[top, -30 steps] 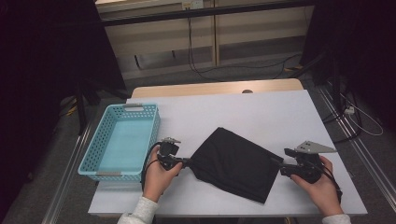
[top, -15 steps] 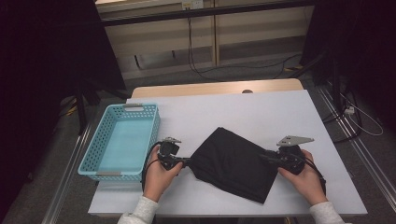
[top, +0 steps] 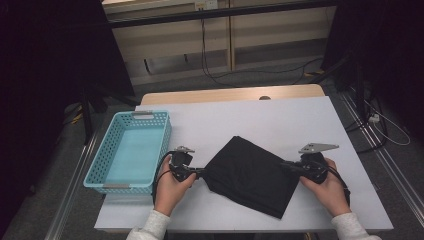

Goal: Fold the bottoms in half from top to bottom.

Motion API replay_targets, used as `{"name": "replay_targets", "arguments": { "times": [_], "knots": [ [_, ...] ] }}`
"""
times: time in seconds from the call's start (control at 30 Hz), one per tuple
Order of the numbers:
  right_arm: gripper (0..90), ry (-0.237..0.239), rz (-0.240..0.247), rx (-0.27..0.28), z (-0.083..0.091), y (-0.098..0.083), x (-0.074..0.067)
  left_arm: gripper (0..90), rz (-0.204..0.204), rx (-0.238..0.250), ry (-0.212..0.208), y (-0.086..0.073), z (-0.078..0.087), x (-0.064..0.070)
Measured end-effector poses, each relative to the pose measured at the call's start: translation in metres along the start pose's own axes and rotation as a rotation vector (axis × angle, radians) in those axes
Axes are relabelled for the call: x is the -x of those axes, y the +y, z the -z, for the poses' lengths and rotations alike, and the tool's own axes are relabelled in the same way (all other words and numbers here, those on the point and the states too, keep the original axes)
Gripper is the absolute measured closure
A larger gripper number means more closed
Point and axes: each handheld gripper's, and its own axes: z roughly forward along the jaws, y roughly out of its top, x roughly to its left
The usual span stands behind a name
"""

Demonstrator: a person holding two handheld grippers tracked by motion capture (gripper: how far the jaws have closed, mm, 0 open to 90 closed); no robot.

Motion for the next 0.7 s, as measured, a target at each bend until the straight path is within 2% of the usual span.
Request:
{"name": "replay_targets", "arguments": {
  "times": [0.1, 0.13, 0.23, 0.27, 0.33, 0.37, 0.4, 0.43, 0.47, 0.5, 0.53, 0.6, 0.67, 0.7],
  "knots": [
    [84.9, 0.003, -0.008, 0.013, 0.0074, -0.0001, 0.0045, 83.8, -0.007, 0.003, 0.002, 0.0, -0.0032, 0.0022],
    [85.1, -0.021, -0.003, 0.009, 0.0091, -0.0013, 0.0069, 81.1, -0.016, -0.001, 0.009, -0.0003, -0.004, 0.0021],
    [84.9, -0.008, -0.017, 0.014, 0.009, -0.0025, 0.0084, 80.8, -0.01, -0.004, 0.01, -0.0009, -0.0042, 0.0013],
    [84.5, -0.026, -0.013, 0.008, 0.0082, -0.0032, 0.008, 79.5, -0.007, 0.001, 0.01, -0.0013, -0.0041, 0.0008],
    [83.7, -0.024, -0.017, 0.006, 0.0072, -0.0037, 0.0076, 77.7, -0.008, 0.004, 0.015, -0.0013, -0.0039, 0.0007],
    [76.5, -0.043, -0.006, -0.011, 0.0049, -0.005, 0.006, 70.7, -0.007, 0.015, 0.035, -0.0017, -0.0039, 0.001],
    [76.5, -0.043, -0.006, -0.011, 0.0049, -0.005, 0.006, 68.6, -0.007, 0.015, 0.035, -0.0017, -0.0039, 0.001],
    [70.5, -0.076, 0.014, -0.01, 0.0059, -0.0054, 0.005, 65.1, -0.004, 0.014, 0.029, -0.0019, -0.0037, 0.0003],
    [70.5, -0.076, 0.014, -0.01, 0.0059, -0.0054, 0.005, 65.1, 0.001, 0.018, 0.032, -0.0023, -0.0037, 0.0],
    [64.5, -0.087, 0.008, 0.002, 0.0074, -0.0052, 0.0055, 60.3, 0.002, 0.018, 0.039, -0.0027, -0.0036, -0.0005],
    [50.7, -0.105, -0.016, 0.029, 0.0096, -0.0048, 0.0064, 56.4, 0.013, 0.022, 0.04, -0.003, -0.0035, -0.0013],
    [49.5, -0.102, -0.019, 0.034, 0.0093, -0.0052, 0.007, 54.4, 0.013, 0.022, 0.04, -0.0029, -0.0034, -0.0012],
    [41.8, -0.109, -0.017, 0.014, 0.0034, -0.0094, 0.0101, 51.8, 0.01, 0.02, 0.034, -0.003, -0.0029, 0.0004],
    [41.8, -0.109, -0.017, 0.014, 0.0034, -0.0094, 0.0101, 50.5, 0.01, 0.02, 0.034, -0.003, -0.0029, 0.0004]
  ]
}}
